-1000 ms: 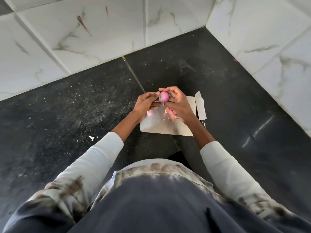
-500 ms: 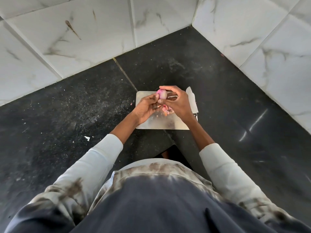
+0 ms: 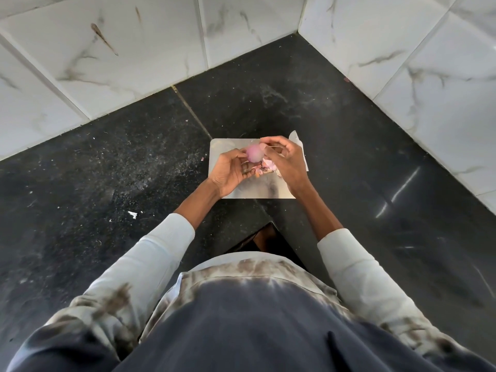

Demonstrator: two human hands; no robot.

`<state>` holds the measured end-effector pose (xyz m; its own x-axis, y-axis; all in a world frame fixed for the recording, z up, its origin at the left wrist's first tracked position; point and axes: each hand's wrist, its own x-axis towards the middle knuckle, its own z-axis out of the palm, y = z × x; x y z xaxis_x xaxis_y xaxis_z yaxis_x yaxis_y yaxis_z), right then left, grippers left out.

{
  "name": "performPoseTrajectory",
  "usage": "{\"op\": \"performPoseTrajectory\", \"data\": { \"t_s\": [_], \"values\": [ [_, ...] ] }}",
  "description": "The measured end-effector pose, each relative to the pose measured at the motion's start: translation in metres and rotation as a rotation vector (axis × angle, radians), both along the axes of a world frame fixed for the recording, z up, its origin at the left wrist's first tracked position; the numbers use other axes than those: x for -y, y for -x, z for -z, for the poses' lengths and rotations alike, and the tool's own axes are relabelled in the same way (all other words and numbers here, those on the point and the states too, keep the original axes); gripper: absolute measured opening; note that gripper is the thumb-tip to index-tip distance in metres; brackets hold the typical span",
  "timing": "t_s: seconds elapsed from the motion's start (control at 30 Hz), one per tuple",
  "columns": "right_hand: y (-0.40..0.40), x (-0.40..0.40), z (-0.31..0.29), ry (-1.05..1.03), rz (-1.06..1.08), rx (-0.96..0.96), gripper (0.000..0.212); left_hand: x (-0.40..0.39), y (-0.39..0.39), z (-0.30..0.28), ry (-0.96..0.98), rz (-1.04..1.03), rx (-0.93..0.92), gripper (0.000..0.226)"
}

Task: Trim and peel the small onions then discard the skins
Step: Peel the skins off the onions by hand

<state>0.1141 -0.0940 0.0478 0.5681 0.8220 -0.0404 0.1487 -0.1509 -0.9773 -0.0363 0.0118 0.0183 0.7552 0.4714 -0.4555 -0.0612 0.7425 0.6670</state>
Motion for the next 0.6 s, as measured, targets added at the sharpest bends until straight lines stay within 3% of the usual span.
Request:
{"op": "performPoseTrajectory", "data": {
  "t_s": [0.27, 0.43, 0.6],
  "values": [
    [0.002, 0.003, -0.004, -0.011, -0.020, 0.078, 0.027, 0.010, -0.005, -0.003, -0.091, -0.037, 0.007, 0.025],
    [0.001, 0.005, -0.005, -0.030, -0.033, 0.036, 0.021, 0.011, -0.004, -0.002, -0.065, -0.064, 0.079, 0.041],
    [-0.002, 0.005, -0.001, -0.011, 0.021, 0.031, 0.016, 0.012, -0.001, -0.003, 0.020, -0.121, 0.039, 0.039]
  ]
}}
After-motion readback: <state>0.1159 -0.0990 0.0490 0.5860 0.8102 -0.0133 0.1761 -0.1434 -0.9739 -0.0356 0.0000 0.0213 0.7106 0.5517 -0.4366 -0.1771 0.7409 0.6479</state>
